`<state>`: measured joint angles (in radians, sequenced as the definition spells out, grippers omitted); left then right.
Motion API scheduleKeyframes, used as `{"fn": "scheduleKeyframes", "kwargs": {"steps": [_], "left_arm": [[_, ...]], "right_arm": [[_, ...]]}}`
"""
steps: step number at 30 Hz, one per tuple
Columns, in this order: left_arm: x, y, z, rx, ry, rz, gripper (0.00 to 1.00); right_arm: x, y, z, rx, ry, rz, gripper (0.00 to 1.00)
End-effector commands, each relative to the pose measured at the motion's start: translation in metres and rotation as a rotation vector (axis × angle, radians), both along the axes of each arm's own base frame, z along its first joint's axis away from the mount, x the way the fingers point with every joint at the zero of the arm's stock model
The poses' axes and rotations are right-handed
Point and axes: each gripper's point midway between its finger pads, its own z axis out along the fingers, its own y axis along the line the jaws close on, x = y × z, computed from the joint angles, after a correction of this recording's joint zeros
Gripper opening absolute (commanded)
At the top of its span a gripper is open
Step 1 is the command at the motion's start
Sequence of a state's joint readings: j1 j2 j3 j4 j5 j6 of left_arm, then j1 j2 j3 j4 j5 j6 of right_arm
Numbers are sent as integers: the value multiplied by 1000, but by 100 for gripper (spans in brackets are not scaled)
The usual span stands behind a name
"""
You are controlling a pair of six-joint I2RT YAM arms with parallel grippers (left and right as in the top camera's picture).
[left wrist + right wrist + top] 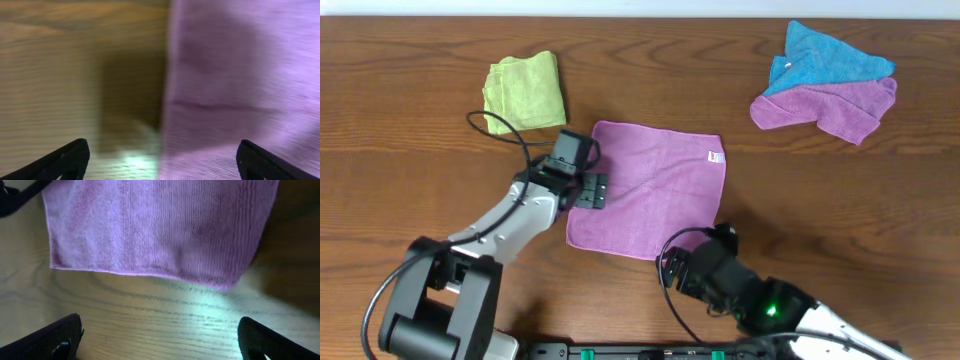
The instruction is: Fold the cloth
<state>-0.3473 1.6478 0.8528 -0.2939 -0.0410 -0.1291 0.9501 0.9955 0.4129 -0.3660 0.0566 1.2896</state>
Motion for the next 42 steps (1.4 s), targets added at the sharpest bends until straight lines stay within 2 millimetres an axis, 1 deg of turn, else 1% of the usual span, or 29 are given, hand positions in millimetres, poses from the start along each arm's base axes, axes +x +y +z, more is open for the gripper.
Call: {"fn": "scheduleKeyframes", "kwargs": {"steps": [1,4,6,11,14,18,23,27,33,36,39,42], "left_arm": [[8,13,1,36,-13,19,95],[11,15,2,36,-24,20,95],[12,15,3,35,-27,20,95],[14,14,3,33,-34,21,95],[15,14,4,30,-41,21,95],[18,13,5,26,-52,21,95],[17,13,5,26,-51,22,95],[16,10,5,9,-45,13,95],[16,9,5,8,-44,13,95],[16,10,4,9,-42,13,95],[16,10,4,9,-41,13,95],[15,10,4,10,-39,13,95]], "right_arm": [[4,-9,-10,-48,-21,-174,99],[-3,-12,-28,-82,35,-247,97],[-3,-7,-38,-74,58,-294,96],[16,18,-37,6,-9,-302,96],[22,23,-41,12,-32,-310,96],[26,14,-51,-44,-56,-330,93],[26,8,-53,-108,-91,-279,94],[23,-12,-59,-210,-100,-288,96],[15,-28,-67,-291,-69,-278,97],[10,-43,-70,-360,-60,-280,99],[12,-58,-69,-429,-93,-296,99],[18,-65,-64,-454,-142,-317,99]]}}
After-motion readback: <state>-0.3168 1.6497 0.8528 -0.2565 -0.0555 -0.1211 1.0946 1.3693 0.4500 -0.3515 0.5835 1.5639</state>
